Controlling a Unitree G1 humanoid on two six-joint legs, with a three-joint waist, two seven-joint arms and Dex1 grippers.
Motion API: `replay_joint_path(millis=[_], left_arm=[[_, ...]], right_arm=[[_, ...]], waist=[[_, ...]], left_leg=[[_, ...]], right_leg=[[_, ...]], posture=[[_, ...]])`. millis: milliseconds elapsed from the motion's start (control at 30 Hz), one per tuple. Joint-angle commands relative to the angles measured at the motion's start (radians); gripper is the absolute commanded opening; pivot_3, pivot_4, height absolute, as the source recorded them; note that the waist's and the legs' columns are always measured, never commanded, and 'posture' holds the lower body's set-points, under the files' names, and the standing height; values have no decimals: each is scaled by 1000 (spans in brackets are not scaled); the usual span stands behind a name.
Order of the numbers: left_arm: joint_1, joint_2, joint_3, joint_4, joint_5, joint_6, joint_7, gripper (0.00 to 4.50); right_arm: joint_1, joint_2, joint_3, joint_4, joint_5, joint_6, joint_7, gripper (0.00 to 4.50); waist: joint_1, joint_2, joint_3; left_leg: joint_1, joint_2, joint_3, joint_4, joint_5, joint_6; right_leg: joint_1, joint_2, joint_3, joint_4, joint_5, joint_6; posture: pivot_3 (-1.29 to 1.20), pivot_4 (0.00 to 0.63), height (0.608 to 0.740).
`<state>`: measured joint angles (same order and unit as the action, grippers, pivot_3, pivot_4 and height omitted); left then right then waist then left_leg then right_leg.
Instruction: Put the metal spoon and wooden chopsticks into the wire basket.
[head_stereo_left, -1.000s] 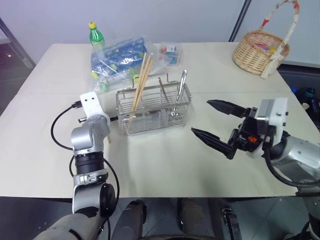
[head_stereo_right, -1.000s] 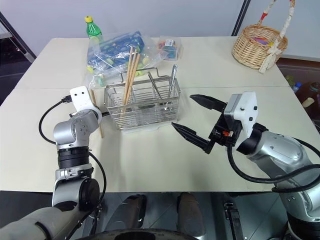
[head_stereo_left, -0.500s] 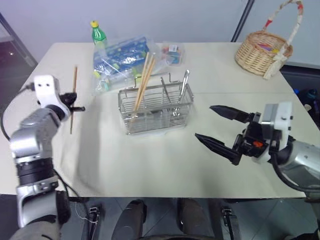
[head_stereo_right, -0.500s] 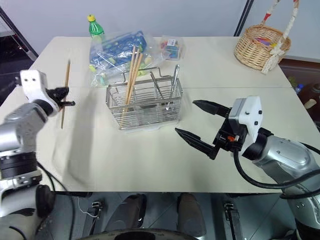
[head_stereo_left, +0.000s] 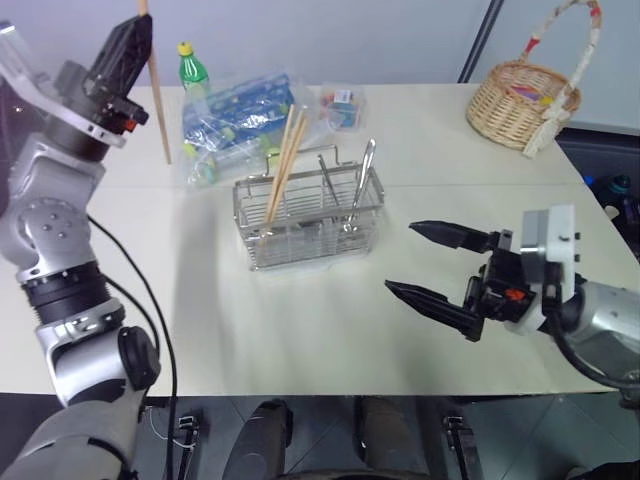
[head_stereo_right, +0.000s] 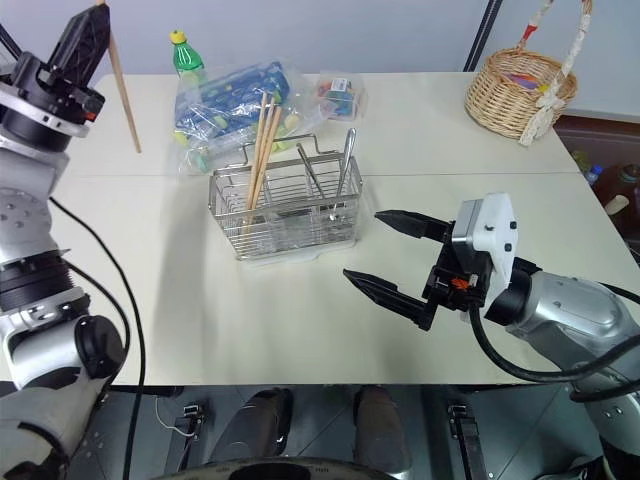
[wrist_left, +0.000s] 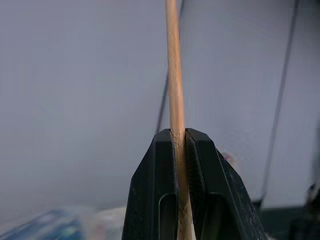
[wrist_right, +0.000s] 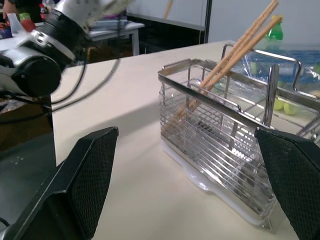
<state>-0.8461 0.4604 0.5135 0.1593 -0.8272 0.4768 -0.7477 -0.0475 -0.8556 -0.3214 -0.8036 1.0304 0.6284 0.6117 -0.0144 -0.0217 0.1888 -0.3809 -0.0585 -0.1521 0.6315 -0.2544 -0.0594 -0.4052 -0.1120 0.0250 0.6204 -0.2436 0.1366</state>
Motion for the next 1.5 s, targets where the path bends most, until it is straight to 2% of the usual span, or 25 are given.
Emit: replay_joint_path(millis=[33,267,567,867,1100,1233,1400,1433,1500], left_arm=[[-33,-51,2,40,-33,-61,-11,54],[-54,-149,-41,118,-14,-153,-24,54],[-46,-225,-133,124,-13,-138,-62,54],[8,-249,-182,72,-15,-117,-58,54],[62,-232,-185,28,-18,-100,-51,54],[103,-217,-190,9,-13,-87,-57,1628],[145,-203,-179,-16,-16,-79,-40,4269],[151,-201,-178,-21,-14,-78,-36,4450],[159,-197,-178,-33,-15,-75,-27,4450]], right_arm=[[-35,26,29,-10,-31,-30,-21,4500],[-63,80,87,4,-112,-56,-43,4500],[-69,102,106,-13,-123,-50,-65,4500],[-55,96,96,-47,-86,-34,-103,4500],[-57,97,99,-42,-90,-38,-112,4500],[-68,99,107,-31,-96,-40,-110,4500],[-80,103,116,-20,-100,-41,-105,4500],[-83,103,118,-15,-101,-42,-102,4500],[-88,103,120,-9,-103,-42,-97,4500]], waist=[[1,0,0],[2,0,0],[0,0,0],[1,0,0],[3,0,0],[2,0,0],[3,0,0],[3,0,0],[3,0,0]], left_leg=[[0,0,0,0,0,0],[-1,0,0,0,0,0],[-1,0,0,0,0,0],[-1,0,0,0,0,0],[-1,0,0,0,0,0],[-1,0,0,0,0,0],[-1,0,0,0,0,0],[-1,0,0,0,0,0],[-1,0,0,0,0,0]], right_leg=[[0,0,0,0,0,0],[0,0,0,0,0,0],[0,0,0,0,0,0],[0,0,0,0,0,0],[0,0,0,0,0,0],[0,0,0,0,0,0],[0,0,0,-1,0,0],[0,0,0,-1,0,0],[0,0,0,0,0,0]], posture=[[0,150,740],[0,150,740],[0,150,740],[0,150,740],[0,150,740],[0,150,740],[0,150,740],[0,150,740],[0,150,740]])
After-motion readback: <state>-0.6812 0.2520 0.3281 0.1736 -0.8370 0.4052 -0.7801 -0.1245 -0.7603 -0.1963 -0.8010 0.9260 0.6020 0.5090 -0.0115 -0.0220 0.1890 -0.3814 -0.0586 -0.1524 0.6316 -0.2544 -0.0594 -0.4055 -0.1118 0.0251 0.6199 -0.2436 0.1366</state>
